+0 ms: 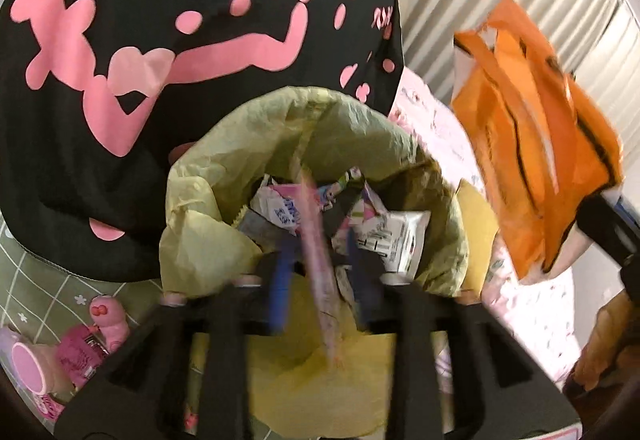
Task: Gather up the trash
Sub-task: 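Carry the candy stick and orange bag over the yellow bag with both tools, then open both tools to drop the items into the yellow bag, then move both tools back to the remaining items on the mat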
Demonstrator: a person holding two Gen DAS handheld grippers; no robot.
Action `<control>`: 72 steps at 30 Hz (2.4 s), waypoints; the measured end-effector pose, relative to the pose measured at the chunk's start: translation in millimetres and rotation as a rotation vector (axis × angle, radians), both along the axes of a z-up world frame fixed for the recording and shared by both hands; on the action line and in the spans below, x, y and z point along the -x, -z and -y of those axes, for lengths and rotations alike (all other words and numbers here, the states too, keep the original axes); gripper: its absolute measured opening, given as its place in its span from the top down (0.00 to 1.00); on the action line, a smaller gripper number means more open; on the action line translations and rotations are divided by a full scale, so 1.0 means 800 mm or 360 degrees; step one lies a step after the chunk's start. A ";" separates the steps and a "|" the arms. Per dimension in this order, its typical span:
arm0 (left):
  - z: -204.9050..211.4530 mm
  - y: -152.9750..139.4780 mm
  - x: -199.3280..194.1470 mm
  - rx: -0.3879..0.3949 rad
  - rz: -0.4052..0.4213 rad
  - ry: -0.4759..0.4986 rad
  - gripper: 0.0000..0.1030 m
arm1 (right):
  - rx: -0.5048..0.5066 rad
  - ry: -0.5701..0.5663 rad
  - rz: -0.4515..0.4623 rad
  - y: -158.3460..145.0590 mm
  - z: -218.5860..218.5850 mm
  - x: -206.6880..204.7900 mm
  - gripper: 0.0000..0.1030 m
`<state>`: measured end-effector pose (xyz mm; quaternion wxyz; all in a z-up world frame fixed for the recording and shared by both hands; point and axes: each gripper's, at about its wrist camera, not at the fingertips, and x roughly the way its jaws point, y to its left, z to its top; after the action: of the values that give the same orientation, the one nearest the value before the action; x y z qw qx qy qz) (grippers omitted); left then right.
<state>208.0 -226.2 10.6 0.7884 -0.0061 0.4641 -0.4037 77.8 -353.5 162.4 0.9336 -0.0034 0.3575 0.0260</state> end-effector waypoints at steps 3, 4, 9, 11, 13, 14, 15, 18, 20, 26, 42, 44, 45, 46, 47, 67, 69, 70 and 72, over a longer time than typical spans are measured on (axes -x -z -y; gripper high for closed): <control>-0.014 -0.011 -0.002 0.0022 0.0021 -0.0059 0.62 | -0.0021 -0.0033 -0.0004 0.003 0.003 -0.008 0.86; -0.020 -0.016 -0.001 0.0028 0.0034 -0.0089 0.62 | -0.0032 -0.0046 -0.0007 0.005 0.003 -0.012 0.86; -0.059 -0.032 0.002 0.0046 0.0103 -0.0268 0.61 | -0.0166 -0.0184 -0.0062 0.023 -0.003 -0.036 0.86; -0.078 -0.032 0.006 0.0031 0.0113 -0.0348 0.61 | -0.0228 -0.0251 -0.0116 0.038 -0.011 -0.045 0.86; -0.097 -0.027 0.012 0.0010 0.0115 -0.0411 0.61 | -0.0285 -0.0335 -0.0202 0.061 -0.023 -0.057 0.86; -0.104 -0.024 0.016 -0.0006 0.0117 -0.0438 0.61 | -0.0299 -0.0363 -0.0241 0.071 -0.028 -0.062 0.86; -0.109 -0.021 0.019 -0.0020 0.0117 -0.0455 0.61 | -0.0311 -0.0386 -0.0288 0.083 -0.032 -0.067 0.86; -0.127 -0.009 0.029 -0.0065 0.0091 -0.0500 0.61 | -0.0310 -0.0364 -0.0447 0.124 -0.030 -0.089 0.86; -0.141 -0.005 0.039 -0.0084 0.0081 -0.0521 0.61 | -0.0293 -0.0309 -0.0519 0.144 -0.019 -0.099 0.86; -0.159 0.011 0.056 -0.0141 0.0088 -0.0551 0.61 | -0.0226 -0.0155 -0.0659 0.176 0.007 -0.109 0.86; -0.186 0.015 0.102 -0.0173 0.0152 -0.0592 0.60 | -0.0099 -0.0058 -0.0281 0.103 -0.009 -0.043 0.62; -0.200 0.015 0.109 -0.0178 0.0176 -0.0623 0.60 | -0.0108 -0.0076 -0.0237 0.095 -0.019 -0.037 0.62; -0.207 0.016 0.111 -0.0177 0.0181 -0.0641 0.60 | -0.0112 -0.0084 -0.0221 0.092 -0.024 -0.034 0.62; -0.215 0.017 0.113 -0.0177 0.0183 -0.0660 0.60 | -0.0118 -0.0095 -0.0205 0.090 -0.031 -0.031 0.62; -0.226 0.020 0.116 -0.0178 0.0183 -0.0690 0.60 | -0.0132 -0.0117 -0.0189 0.088 -0.042 -0.029 0.62; -0.416 0.098 0.131 -0.0267 0.0006 -0.1214 0.60 | -0.0131 -0.0570 -0.0303 0.175 -0.252 -0.013 0.62; -0.420 0.103 0.130 -0.0260 -0.0013 -0.1209 0.60 | -0.0104 -0.0575 -0.0327 0.191 -0.261 -0.017 0.62; -0.422 0.104 0.129 -0.0257 -0.0019 -0.1202 0.60 | -0.0105 -0.0577 -0.0335 0.198 -0.263 -0.020 0.62; -0.424 0.108 0.128 -0.0248 -0.0029 -0.1183 0.60 | -0.0103 -0.0570 -0.0349 0.208 -0.266 -0.029 0.62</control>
<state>105.5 113.0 -75.6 0.8750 -0.1176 0.4665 -0.0536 100.9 -140.6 -3.7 0.8691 -0.0341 0.4496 0.2033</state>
